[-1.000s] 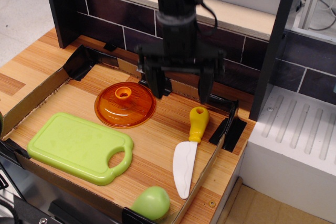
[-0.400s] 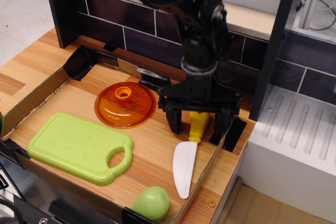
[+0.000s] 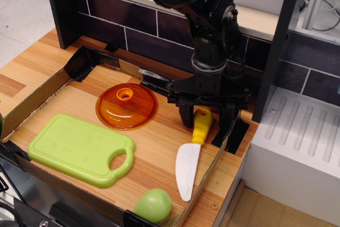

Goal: Put knife on cutting board

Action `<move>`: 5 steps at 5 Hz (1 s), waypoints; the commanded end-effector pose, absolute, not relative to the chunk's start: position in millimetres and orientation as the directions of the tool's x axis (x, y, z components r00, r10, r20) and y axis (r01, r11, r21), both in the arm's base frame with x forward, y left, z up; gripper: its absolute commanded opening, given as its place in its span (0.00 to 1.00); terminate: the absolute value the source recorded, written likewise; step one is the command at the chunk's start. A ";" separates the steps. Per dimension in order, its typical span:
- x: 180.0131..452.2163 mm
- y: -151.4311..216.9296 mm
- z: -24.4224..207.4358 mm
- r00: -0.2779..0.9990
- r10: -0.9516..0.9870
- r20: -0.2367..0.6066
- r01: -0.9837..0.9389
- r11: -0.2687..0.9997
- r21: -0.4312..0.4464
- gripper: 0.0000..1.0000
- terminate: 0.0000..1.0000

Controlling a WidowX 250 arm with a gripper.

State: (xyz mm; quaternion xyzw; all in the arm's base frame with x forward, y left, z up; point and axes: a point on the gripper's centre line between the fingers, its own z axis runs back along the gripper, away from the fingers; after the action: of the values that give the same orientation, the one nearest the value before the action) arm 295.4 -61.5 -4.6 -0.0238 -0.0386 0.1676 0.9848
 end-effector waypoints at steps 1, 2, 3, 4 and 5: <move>299.9 -69.4 18.3 0.960 0.270 0.070 -0.260 0.958 -0.119 0.00 0.00; 300.3 -67.2 27.2 0.964 0.258 0.063 -0.250 0.961 -0.117 0.00 0.00; 305.4 -67.0 44.9 0.965 0.253 0.075 -0.241 0.961 -0.139 0.00 0.00; 315.6 -62.6 53.0 0.955 0.287 0.074 -0.272 0.948 -0.164 0.00 0.00; 318.5 -60.0 54.6 0.953 0.297 0.066 -0.283 0.944 -0.169 0.00 0.00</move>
State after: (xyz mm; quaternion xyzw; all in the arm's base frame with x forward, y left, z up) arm 299.2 -60.0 34.1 -0.0695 -0.0060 0.1487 0.9864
